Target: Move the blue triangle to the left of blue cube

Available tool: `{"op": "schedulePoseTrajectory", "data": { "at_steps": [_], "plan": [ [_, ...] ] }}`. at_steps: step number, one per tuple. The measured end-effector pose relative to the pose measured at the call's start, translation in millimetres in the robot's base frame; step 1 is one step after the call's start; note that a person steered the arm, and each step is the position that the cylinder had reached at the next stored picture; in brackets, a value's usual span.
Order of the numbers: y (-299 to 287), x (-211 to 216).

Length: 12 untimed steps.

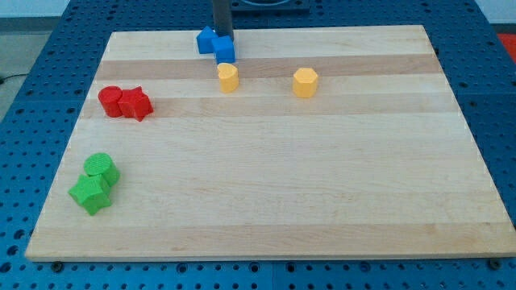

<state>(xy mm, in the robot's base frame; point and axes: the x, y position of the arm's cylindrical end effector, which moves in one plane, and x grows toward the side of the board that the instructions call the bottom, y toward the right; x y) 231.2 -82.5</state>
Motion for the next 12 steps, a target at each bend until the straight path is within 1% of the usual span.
{"op": "schedulePoseTrajectory", "data": {
  "at_steps": [1,2,3,4,5,6,7,9,10,12],
  "plan": [
    [0,27],
    [-1,40],
    [-12,18],
    [-5,-21],
    [-25,-37],
    [-65,-6],
    [-69,26],
    [-58,-40],
    [-12,-20],
    [-33,1]
  ]
}}
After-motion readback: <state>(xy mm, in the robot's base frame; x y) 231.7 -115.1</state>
